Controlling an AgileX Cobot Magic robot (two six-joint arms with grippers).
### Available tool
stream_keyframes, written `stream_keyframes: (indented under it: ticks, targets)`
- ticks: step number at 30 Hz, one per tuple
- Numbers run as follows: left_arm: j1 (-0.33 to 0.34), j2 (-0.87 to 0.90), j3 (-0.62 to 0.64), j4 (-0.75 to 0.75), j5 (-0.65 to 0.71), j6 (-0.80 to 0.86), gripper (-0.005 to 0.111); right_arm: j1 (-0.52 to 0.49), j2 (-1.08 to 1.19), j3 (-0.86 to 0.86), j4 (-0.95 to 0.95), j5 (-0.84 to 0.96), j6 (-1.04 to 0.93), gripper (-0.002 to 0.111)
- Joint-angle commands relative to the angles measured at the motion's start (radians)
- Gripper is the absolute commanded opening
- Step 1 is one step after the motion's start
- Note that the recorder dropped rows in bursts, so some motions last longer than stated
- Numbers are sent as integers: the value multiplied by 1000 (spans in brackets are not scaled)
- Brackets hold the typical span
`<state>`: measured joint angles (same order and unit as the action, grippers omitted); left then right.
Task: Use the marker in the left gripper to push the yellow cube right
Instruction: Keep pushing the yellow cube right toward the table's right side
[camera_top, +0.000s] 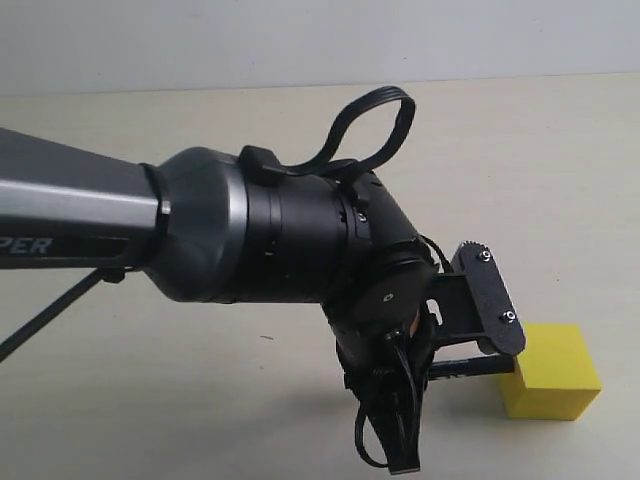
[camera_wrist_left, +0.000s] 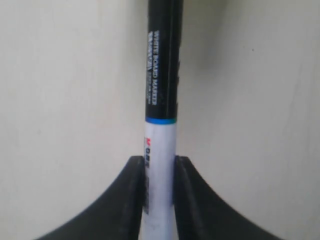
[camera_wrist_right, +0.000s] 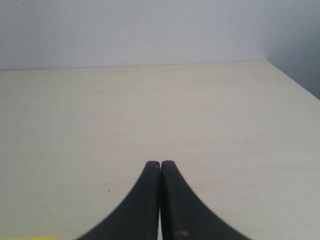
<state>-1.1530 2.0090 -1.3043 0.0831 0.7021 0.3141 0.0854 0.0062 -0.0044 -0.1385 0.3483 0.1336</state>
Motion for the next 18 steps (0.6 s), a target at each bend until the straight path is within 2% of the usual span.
stream_keyframes:
  ticks: [1, 3, 8, 13, 18]
  targets:
    - [3, 4, -11, -8, 101, -6, 0, -4, -6, 4, 2, -13, 3, 0]
    - [3, 4, -11, -8, 124, -6, 0, -4, -6, 4, 2, -13, 3, 0]
    - [-33, 4, -11, -17, -21, -2, 0, -4, -6, 4, 2, -13, 3, 0]
    - [19, 4, -11, 34, 144, -4, 0, -4, -6, 4, 2, -13, 3, 0]
    - [52, 2, -11, 12, 152, -35, 0, -4, -6, 4, 2, -13, 3, 0]
